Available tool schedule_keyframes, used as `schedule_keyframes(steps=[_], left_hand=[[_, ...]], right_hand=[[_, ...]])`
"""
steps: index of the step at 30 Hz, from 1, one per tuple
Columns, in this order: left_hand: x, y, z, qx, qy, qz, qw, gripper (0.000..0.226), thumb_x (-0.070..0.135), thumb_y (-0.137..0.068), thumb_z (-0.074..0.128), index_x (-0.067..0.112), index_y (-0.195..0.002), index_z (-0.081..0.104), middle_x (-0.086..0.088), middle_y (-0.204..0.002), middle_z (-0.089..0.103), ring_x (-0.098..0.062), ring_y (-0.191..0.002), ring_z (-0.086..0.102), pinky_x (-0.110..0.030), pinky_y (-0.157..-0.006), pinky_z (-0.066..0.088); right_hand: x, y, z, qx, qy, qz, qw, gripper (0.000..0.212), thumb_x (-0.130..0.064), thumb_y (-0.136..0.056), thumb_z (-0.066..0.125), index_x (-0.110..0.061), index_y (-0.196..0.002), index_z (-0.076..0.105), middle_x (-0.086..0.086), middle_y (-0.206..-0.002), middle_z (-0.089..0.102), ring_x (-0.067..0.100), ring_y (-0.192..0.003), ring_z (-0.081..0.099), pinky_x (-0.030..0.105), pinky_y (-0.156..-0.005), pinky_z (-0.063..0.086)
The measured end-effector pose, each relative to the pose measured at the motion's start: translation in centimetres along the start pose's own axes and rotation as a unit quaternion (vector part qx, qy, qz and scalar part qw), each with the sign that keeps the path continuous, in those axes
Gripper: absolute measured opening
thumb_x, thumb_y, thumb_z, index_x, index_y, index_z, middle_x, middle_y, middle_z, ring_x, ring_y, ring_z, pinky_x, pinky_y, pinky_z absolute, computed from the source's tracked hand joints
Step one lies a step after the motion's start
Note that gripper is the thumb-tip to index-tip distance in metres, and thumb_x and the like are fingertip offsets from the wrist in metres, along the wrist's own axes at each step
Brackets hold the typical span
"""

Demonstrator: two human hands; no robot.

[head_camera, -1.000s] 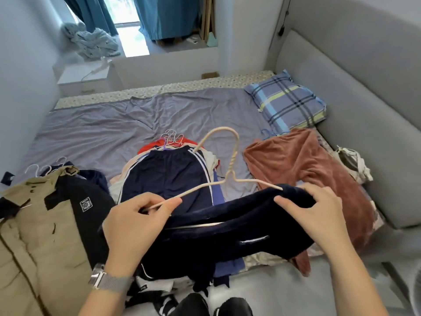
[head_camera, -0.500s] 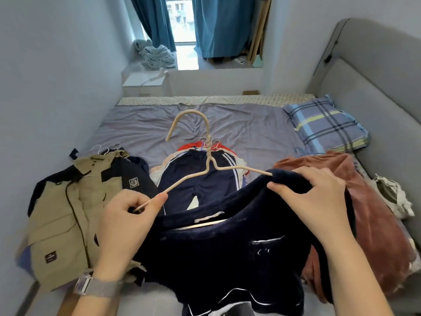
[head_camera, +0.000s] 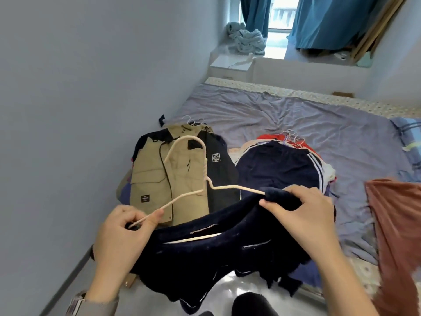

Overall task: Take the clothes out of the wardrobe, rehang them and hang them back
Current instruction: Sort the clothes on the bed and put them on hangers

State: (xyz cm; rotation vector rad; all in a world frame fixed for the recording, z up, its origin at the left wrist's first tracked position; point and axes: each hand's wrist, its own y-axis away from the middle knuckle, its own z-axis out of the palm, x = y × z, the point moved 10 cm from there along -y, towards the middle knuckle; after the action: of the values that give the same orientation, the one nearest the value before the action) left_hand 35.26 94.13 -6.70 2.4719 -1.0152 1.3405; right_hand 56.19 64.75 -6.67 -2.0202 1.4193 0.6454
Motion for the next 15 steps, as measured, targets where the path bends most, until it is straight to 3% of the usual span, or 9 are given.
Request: schedule_keyframes(steps=[3, 8, 12, 15], left_hand=[[-1.3, -2.1, -2.7, 0.02, -0.008, -0.008, 1.0, 0.035, 0.053, -0.067, 0.064, 0.024, -0.049, 0.055, 0.004, -0.067, 0.055, -0.009, -0.067, 0.053, -0.017, -0.056, 0.037], [-1.5, -7.5, -3.7, 0.041, -0.027, 0.008, 0.999, 0.04, 0.059, -0.066, 0.059, 0.021, -0.053, 0.057, 0.004, -0.07, 0.054, -0.01, -0.066, 0.054, -0.022, -0.056, 0.037], [-3.0, -12.0, -2.5, 0.035, -0.043, -0.001, 0.998, 0.034, 0.045, -0.074, 0.069, 0.02, -0.053, 0.057, 0.002, -0.07, 0.054, -0.012, -0.068, 0.055, -0.023, -0.058, 0.037], [-3.5, -14.8, -2.6, 0.049, -0.035, -0.005, 0.998, 0.034, 0.044, -0.072, 0.069, 0.021, -0.052, 0.056, 0.003, -0.067, 0.054, -0.012, -0.066, 0.053, -0.013, -0.056, 0.036]], right_hand=[[-3.0, -0.7, 2.7, -0.027, -0.01, -0.023, 0.999, 0.03, -0.062, -0.06, 0.066, -0.034, -0.069, 0.064, -0.016, -0.07, 0.06, 0.013, -0.083, 0.049, 0.044, -0.089, 0.041], [-5.1, -3.9, 5.8, -0.044, -0.035, -0.04, 0.998, 0.015, -0.049, -0.07, 0.066, -0.036, -0.076, 0.062, -0.018, -0.075, 0.061, 0.012, -0.083, 0.049, 0.046, -0.088, 0.042], [-5.4, -7.4, 9.4, -0.072, -0.046, -0.036, 0.996, 0.009, -0.034, -0.075, 0.069, -0.037, -0.079, 0.062, -0.017, -0.08, 0.062, 0.01, -0.085, 0.056, 0.046, -0.084, 0.046], [-7.1, -10.8, 11.4, -0.091, -0.035, -0.053, 0.994, 0.01, -0.03, -0.077, 0.069, -0.036, -0.082, 0.063, -0.019, -0.082, 0.062, 0.008, -0.086, 0.056, 0.046, -0.084, 0.046]])
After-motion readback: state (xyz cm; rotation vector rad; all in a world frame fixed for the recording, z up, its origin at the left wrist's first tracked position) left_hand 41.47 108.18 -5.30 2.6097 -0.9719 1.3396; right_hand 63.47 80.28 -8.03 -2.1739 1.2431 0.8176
